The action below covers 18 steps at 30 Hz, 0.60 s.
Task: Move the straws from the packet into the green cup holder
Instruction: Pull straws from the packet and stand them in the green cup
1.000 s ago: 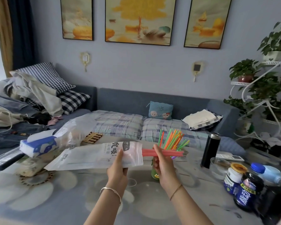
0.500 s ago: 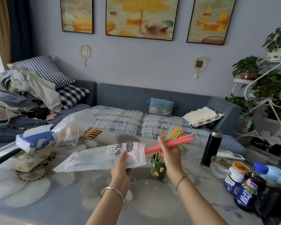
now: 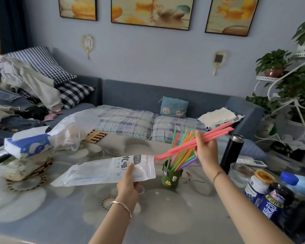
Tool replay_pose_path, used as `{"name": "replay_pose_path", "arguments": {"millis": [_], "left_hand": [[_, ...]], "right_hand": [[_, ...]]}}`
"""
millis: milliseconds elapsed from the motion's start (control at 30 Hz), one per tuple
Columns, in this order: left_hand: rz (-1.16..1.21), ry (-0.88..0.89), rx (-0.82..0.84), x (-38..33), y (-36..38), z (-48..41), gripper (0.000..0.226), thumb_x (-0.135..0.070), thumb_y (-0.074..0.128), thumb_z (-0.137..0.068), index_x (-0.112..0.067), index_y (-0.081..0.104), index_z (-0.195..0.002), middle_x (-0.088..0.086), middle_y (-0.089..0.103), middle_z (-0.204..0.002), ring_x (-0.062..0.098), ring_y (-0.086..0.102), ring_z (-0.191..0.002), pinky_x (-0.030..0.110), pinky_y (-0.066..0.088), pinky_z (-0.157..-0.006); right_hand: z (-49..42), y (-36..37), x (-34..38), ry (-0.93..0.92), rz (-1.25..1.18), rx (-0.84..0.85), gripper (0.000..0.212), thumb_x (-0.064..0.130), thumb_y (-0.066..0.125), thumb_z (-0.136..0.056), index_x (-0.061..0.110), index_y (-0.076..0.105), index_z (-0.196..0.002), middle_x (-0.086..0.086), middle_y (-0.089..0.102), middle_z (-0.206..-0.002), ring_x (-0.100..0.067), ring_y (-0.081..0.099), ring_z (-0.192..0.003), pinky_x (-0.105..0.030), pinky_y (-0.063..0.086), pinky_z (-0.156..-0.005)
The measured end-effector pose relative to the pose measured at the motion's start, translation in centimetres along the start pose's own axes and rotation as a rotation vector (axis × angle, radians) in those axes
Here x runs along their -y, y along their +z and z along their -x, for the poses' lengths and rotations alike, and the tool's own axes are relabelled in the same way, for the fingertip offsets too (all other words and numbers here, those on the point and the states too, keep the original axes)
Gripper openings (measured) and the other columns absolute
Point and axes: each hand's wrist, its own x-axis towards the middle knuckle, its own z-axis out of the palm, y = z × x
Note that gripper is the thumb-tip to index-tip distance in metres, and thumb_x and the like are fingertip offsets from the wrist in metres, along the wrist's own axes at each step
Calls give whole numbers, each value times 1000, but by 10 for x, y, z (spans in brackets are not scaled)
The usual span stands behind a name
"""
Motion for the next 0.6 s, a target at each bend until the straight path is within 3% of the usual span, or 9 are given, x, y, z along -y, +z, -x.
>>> {"name": "replay_pose_path", "arguments": {"millis": [167,267,367,600], "left_hand": [[-2,1,-25,2,4,-6,18,-19,70,-84,-11,55,-78,4,58,-76,16,49,-61,26,40,-59],[-14,4,-26,5,6,-9,19,-21,70,-84,-11,55,-78,4,56,-74,16,47,-61,25,39,-60],[-13,0,-28,5,5,-12,19,-22,71,-83,-11,56,-78,3,57,-76,15,47,-63,25,39,-60],[-13,14,-15,8,3,-20,17,-22,70,-84,-12,57,-80,3,59,-80,14,51,-66,25,42,-62]], "right_hand": [[-23,-13,0,-114,209,-9,44,35,47,-95,9,52,-59,-2,44,-48,-8,43,-36,-18,34,-36],[-29,-13,-7,-149,356,30,45,32,48,-95,11,49,-55,1,41,-45,-4,43,-31,-11,30,-33],[-31,-9,-15,-177,488,49,49,32,47,-96,15,41,-50,4,37,-42,-2,44,-28,-13,30,-30],[-39,11,-43,-230,719,174,51,41,43,-95,16,40,-50,5,37,-43,-11,36,-36,-19,26,-40]]}}
